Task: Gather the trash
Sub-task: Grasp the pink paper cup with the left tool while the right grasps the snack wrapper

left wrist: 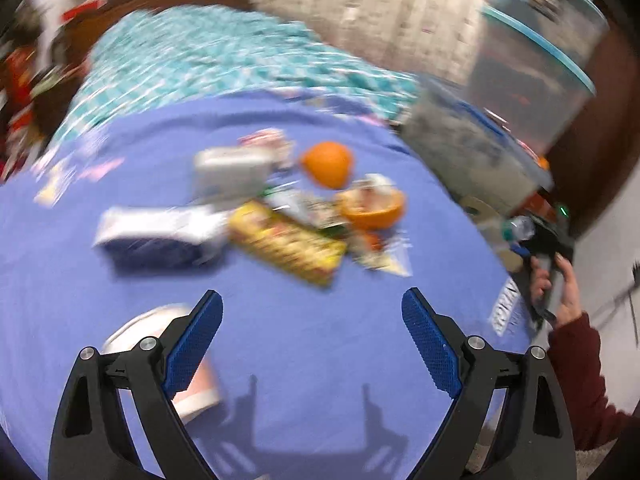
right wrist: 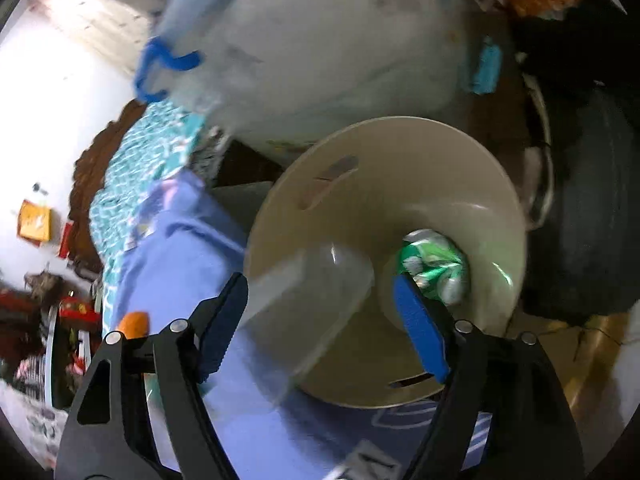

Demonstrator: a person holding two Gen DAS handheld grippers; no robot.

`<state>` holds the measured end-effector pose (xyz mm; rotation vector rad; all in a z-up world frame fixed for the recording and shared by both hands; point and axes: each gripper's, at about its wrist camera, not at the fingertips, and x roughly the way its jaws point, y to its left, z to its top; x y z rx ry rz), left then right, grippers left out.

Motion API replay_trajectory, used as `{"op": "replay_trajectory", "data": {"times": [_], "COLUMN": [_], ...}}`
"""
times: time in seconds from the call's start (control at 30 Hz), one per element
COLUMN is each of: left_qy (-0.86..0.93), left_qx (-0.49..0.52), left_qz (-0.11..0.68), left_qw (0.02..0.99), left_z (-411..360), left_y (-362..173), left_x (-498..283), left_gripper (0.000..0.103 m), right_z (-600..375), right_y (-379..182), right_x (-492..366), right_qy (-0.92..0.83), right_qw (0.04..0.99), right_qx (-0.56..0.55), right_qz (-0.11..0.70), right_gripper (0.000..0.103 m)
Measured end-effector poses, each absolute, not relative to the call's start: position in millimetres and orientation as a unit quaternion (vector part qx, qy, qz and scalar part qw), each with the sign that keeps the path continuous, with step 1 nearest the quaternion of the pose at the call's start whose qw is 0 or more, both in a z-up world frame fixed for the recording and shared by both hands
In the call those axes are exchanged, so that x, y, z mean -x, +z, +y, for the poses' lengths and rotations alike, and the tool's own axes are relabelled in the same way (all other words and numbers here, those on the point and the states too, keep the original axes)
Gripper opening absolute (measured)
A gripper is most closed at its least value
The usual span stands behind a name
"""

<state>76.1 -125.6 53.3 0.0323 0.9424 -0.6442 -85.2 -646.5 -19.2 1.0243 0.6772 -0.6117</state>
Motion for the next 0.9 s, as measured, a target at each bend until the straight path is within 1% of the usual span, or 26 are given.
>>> {"op": "replay_trajectory", "data": {"times": [0.1,0.23,0.33,0.4,0.5,0.63,0.77,0.8,0.9], "left_qy": [-0.269,-0.223,-0.198,-0.184,-0.171,-0.164,-0.155,-0.158,-0.151], "left_qx": [0.005,0.021,0.036,0.042,0.030,0.013,-0.010,-0.013,-0.030], "left_qz": [0.448,0.442,0.445,0.454,0.469,0.490,0.506,0.504,0.504], "left_qw": [0.853,0.869,0.873,0.871,0.866,0.856,0.848,0.849,0.850], "left_z": [-86.8,-41.4,-15.7,-6.0,-6.1,-18.1,-36.2,-40.8,-53.7], "left_y": [52.6,56.5,54.0,46.5,31.5,8.0,-13.0,-16.1,-23.7], "left_x": [-78.8,-79.9,-84.3,-86.7,-91.1,-96.4,-106.7,-107.6,-109.0], "left_gripper": [0.087,0.087,0.087,0.087,0.087,0.087,0.089,0.093,0.094], "right_z": [-645.3,-618.0,-587.8,-561.3,-509.0,-416.1,-342.8,-330.1,-312.8], "right_y": [-6.7,35.9,62.0,73.7,79.1,61.5,25.8,21.5,10.0], "right_x": [100.1,102.9,90.8,76.9,38.4,-21.1,-62.3,-69.3,-93.6], "right_qy": [-0.313,-0.322,-0.290,-0.251,-0.171,-0.049,-0.001,0.000,-0.015], "right_qw": [0.780,0.823,0.853,0.873,0.899,0.914,0.900,0.900,0.898], "right_qx": [-0.460,-0.400,-0.369,-0.348,-0.307,-0.211,-0.135,-0.119,-0.075], "right_qz": [0.286,0.244,0.229,0.234,0.263,0.344,0.414,0.420,0.434], "right_gripper": [0.076,0.076,0.076,0.076,0.076,0.074,0.070,0.070,0.070]}}
